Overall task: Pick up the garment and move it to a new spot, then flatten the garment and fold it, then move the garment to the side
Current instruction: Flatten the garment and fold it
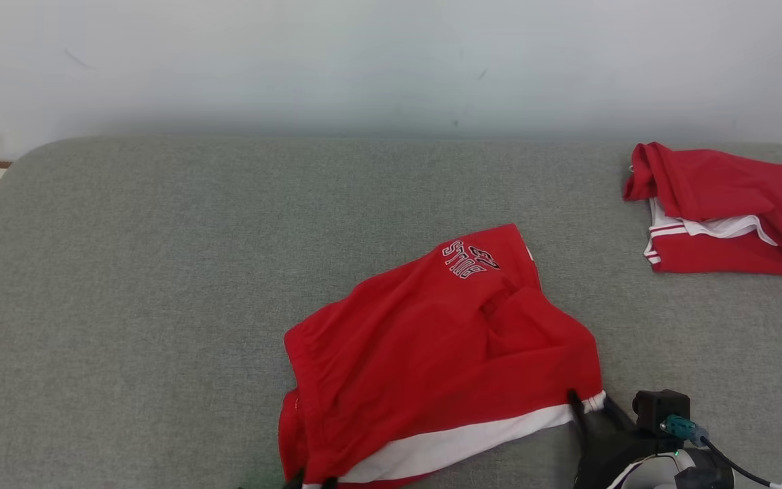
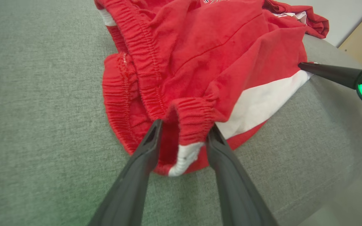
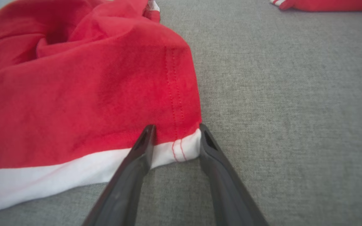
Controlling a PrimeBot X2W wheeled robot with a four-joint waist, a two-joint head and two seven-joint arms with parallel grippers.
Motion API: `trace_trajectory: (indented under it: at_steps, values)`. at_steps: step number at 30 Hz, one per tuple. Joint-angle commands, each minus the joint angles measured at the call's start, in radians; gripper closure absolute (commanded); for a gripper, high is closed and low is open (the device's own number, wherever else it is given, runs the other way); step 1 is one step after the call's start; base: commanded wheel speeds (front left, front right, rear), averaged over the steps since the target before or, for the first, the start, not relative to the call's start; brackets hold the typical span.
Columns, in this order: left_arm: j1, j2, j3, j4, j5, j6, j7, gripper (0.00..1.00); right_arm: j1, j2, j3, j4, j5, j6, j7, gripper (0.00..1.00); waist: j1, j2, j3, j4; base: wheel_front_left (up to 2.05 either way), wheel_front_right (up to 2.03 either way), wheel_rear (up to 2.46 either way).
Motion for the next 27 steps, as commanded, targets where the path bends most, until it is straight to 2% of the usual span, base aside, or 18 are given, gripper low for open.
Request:
trace_trajectory:
  at_steps: [1, 6, 11, 15, 20, 23, 27]
  values:
    - [-0.009, 0.007, -0.004, 0.012, -0.015, 0.000, -0.004, 1.00, -0.003, 0.012, 0.011, 0.028, 0.006, -0.001, -0.003, 1.00, 0.0000, 0.0000, 0.006, 0.007, 0.00, 0.00, 0.00]
    - [-0.012, 0.009, -0.019, 0.023, -0.029, 0.000, -0.009, 1.00, -0.015, 0.013, 0.031, 0.070, 0.033, -0.001, -0.034, 1.00, 0.0000, 0.0000, -0.005, 0.015, 0.00, 0.00, 0.00]
    - [0.005, 0.013, -0.016, -0.008, -0.046, 0.000, -0.010, 1.00, 0.026, 0.015, 0.065, 0.024, 0.094, -0.001, -0.048, 1.00, 0.0000, 0.0000, -0.028, 0.015, 0.00, 0.00, 0.00]
    - [0.006, 0.030, 0.007, -0.057, -0.056, 0.007, -0.011, 1.00, 0.046, -0.021, 0.116, -0.072, 0.159, -0.001, -0.034, 1.00, 0.0000, 0.0000, -0.039, 0.003, 0.00, 0.00, 0.00]
    - [-0.048, 0.076, 0.029, -0.142, -0.067, 0.007, 0.009, 1.00, 0.033, -0.069, 0.176, -0.266, 0.280, -0.001, 0.039, 1.00, 0.0000, 0.0000, -0.037, -0.015, 0.00, 0.00, 0.00]
    - [-0.131, 0.134, 0.026, -0.195, -0.051, 0.002, 0.048, 1.00, -0.012, -0.101, 0.192, -0.385, 0.351, -0.001, 0.094, 1.00, 0.0000, 0.0000, -0.022, -0.019, 0.00, 0.00, 0.00]
    - [-0.299, 0.198, 0.024, -0.248, -0.085, 0.001, 0.112, 1.00, -0.124, -0.132, 0.208, -0.466, 0.410, -0.001, 0.167, 1.00, 0.0000, 0.0000, 0.017, -0.026, 0.00, 0.00, 0.00]
